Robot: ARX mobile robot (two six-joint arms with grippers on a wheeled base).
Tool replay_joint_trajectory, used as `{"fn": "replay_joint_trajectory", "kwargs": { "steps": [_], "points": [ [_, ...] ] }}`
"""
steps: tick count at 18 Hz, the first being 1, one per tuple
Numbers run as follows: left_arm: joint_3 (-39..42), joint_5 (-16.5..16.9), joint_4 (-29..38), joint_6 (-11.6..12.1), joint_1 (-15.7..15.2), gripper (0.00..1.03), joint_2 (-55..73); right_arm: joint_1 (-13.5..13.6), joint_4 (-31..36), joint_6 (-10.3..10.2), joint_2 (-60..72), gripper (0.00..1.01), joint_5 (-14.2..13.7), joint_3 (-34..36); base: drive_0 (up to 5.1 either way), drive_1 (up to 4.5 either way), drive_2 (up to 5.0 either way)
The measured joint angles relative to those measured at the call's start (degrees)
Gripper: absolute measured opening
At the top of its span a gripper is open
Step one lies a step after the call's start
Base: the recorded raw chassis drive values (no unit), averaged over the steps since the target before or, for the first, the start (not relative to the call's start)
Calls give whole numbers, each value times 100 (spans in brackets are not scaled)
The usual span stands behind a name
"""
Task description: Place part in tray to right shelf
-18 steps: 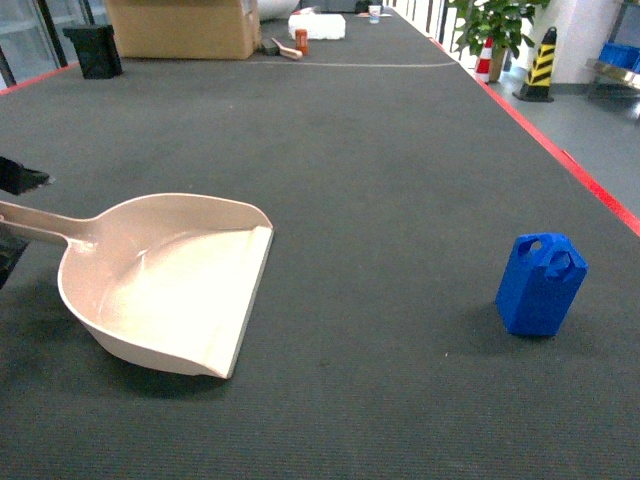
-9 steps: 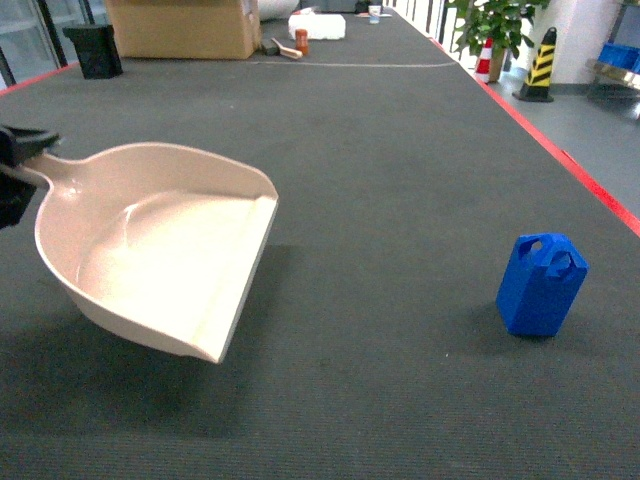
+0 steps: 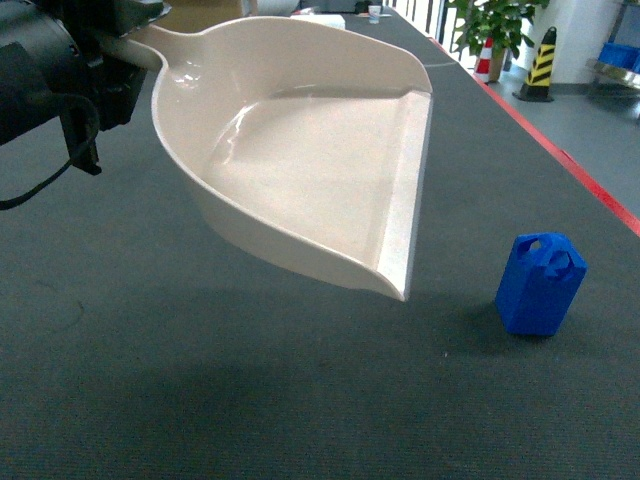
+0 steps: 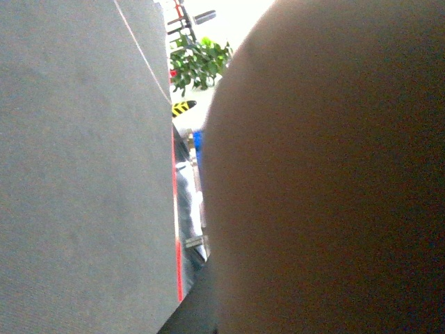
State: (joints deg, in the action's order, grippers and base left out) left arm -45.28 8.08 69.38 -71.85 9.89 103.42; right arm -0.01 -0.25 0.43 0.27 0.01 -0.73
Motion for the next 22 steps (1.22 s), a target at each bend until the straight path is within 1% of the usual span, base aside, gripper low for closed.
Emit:
{"fn": "replay_joint_trajectory", "kwargs": {
  "steps": [1,2,3,4,5,6,7,8,9,10,12,14,15,17,19,20,22],
  "points": [
    [11,-114,-24,-46,136,15,-4,0,-2,0,0,98,0,-2,0,0,0],
    [66,-160,-24,-149,251,15,-31,0,-2,0,0,98,0,0,0,0,0],
    [131,-125,57,-155,332,15,-52,0,-2,0,0,98,0,-2,0,0,0],
    [155,-125,-142,-170,372,15,-146,0,0,0,0,98,0,0,0,0,0],
    [160,-125,-107,-179,382,15,-168,0,-2,0,0,98,0,0,0,0,0],
    [160,-157,-111,-177,354,15,-184,-7,-203,42,37,98,26,-33,0,0,0],
    [160,-157,-120,-177,345,15,-186,-4,-962,219,476,98,144,-326,0,0,0],
    [160,-192,-120,-175,323,15,-186,-7,-1145,439,1381,98,269,-592,0,0,0],
    [160,-188,-114,-177,323,15,-192,7,-839,560,2055,98,354,-693,0,0,0],
    [160,-190,-127,-175,323,15,-192,127,-380,680,2708,98,345,-787,0,0,0],
    [160,-186,-98,-177,330,15,-197,492,763,706,4444,98,343,-1152,0,0,0],
    [160,-170,-127,-177,341,14,-197,769,1672,684,6087,98,240,-1694,0,0,0],
    [160,-170,-116,-177,341,14,-197,896,2002,695,6804,98,90,-2037,0,0,0],
    [160,-188,-120,-177,334,14,-197,1067,2199,667,7849,98,-94,-2686,0,0,0],
    [160,-186,-118,-177,334,14,-197,1176,2179,575,8703,98,-179,-3342,0,0,0],
    [160,-186,-118,-177,334,14,-197,1204,2131,494,9040,98,-173,-3672,0,0,0],
    [160,-186,-120,-177,334,14,-197,1292,2164,396,9586,98,-199,-4218,0,0,0]
  ]
}}
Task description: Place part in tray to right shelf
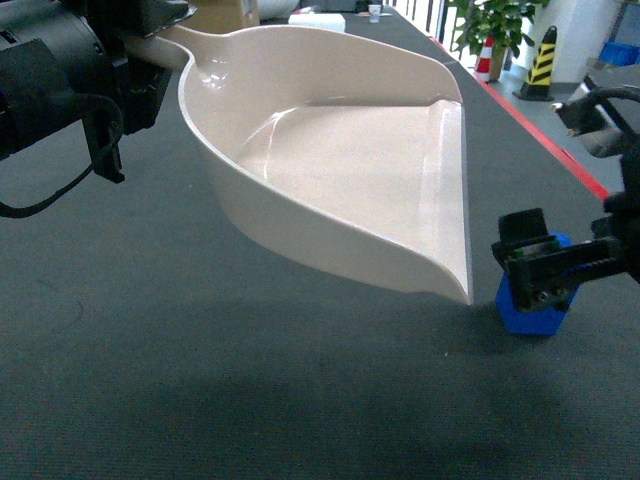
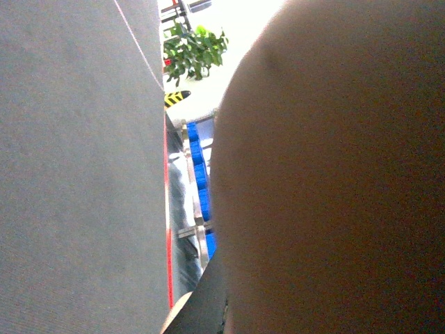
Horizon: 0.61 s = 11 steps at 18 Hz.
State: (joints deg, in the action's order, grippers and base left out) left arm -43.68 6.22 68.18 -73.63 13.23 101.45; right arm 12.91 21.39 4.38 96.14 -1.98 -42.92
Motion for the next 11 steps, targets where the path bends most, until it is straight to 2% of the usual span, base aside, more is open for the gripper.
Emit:
{"fn": "replay_joint_trajectory", "kwargs": {
  "steps": [2,4,7,9,10,11],
  "points": [
    [0,2,0,0,0,13,0,133,-179,-101,962,98,-492,-898,0,0,0],
    [0,-2,4,-2,0,13,0,129,-391,-275,1241,95,-675,-1110,0,0,0],
    [0,0,0,-2,0,13,0,129,-485,-439,1434,77,-748,-1069,0,0,0],
    [0,2,0,-2,0,13,0,127,-531,-575,1443,62,-767,-1025,0,0,0],
    [0,-2,0,-2,0,13,0,109,-439,-643,1436,52,-807,-984,0,0,0],
    [0,2,4,-2,0,13,0,81,-385,-697,1381,47,-837,-898,0,0,0]
  ]
}}
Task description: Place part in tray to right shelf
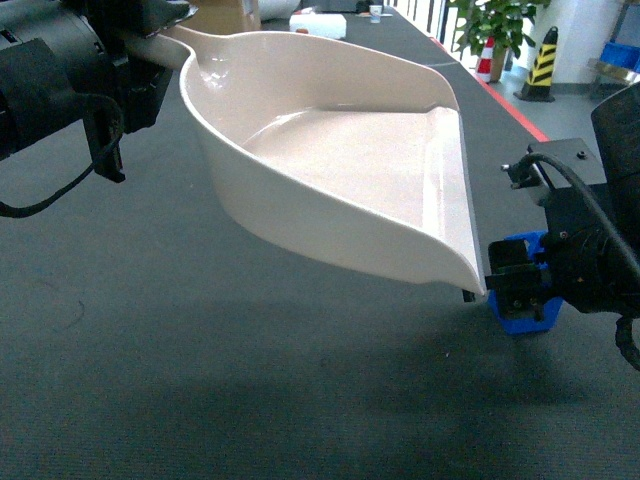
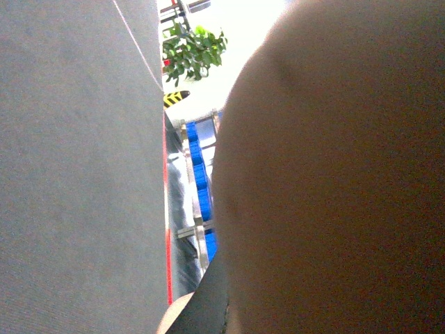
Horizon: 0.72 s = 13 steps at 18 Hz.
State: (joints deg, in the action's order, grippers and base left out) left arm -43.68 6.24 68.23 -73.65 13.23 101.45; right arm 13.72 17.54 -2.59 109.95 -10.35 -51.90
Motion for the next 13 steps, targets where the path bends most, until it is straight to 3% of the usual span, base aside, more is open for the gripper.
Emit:
{"fn": "replay_joint_trajectory", "kwargs": {
  "steps": [4,8,9,12,13],
  "points": [
    [0,-7,-7,0,-4,13,0,-190,55,-63,-1008,46,15,595,0,0,0],
    [0,-4,-7,0,-4,13,0,-212,-39,-109,-2588,46,177,450,0,0,0],
    [0,0,-7,0,-4,13,0,-83,-125,-232,-2949,46,348,260,0,0,0],
    [0,-2,-9,2,-4,13,0,817,-138,-938,-3388,46,994,-118,0,0,0],
    [0,-2,11,0,-4,13,0,1165,-374,-1464,-3217,46,1362,-188,0,0,0]
  ]
}}
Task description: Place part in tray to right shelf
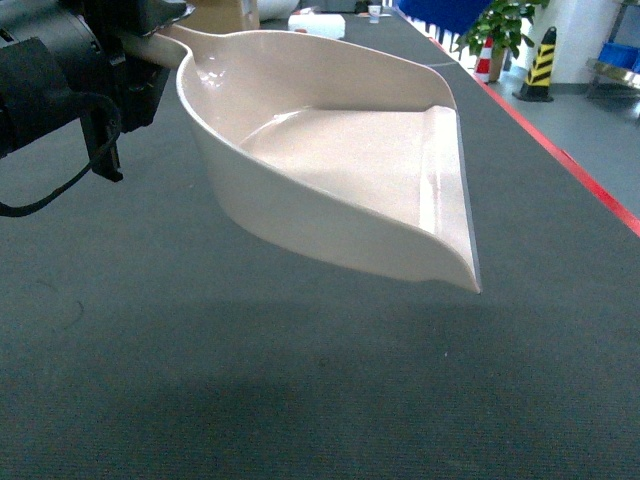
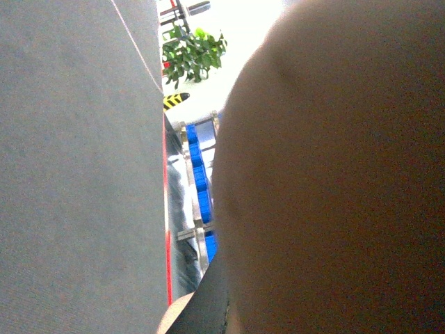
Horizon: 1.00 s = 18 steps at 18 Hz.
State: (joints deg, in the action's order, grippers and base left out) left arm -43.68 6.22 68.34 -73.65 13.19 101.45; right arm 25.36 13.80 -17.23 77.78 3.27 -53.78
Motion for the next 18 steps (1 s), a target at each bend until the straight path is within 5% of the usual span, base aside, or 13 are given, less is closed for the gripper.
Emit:
{"fn": "replay_joint_trajectory", "kwargs": {
  "steps": [1,2,3,4,6,7,8,9,11,14,15,18],
  "points": [
    [0,-2,-17,0,0,13,0,531,-219,-1270,682,46,553,-2,0,0,0],
    [0,0,-26,9,0,13,-4,439,175,-1757,748,75,553,59,0,0,0],
    [0,4,-15,9,0,13,-4,-28,452,-1775,111,100,603,354,0,0,0],
    [0,4,-17,22,0,13,-4,-754,354,-1762,-831,98,931,428,0,0,0],
    [0,9,-20,11,0,13,-4,-1394,195,-1589,-1541,98,1139,706,0,0,0],
    [17,-461,-28,-101,92,13,-4,-1770,24,-1504,-1843,98,1362,872,0,0,0],
    [127,-1331,264,-372,262,13,-4,-2337,-175,-1349,-2184,98,1694,1134,0,0,0],
    [157,-1611,428,-492,341,13,-4,-2671,-201,-1222,-2343,98,1888,1333,0,0,0],
    [170,-1939,520,-706,520,13,-4,-3440,-496,-780,-2747,98,2251,1816,0,0,0],
    [223,-2079,492,-748,774,13,2,-4347,-529,140,-3263,98,2337,2570,0,0,0],
    [229,-2105,492,-748,868,13,13,-4684,-428,498,-3405,98,2433,2883,0,0,0],
    [232,-2201,503,-824,1178,13,133,-5851,-153,2129,-3425,98,2673,3998,0,0,0]
  ]
}}
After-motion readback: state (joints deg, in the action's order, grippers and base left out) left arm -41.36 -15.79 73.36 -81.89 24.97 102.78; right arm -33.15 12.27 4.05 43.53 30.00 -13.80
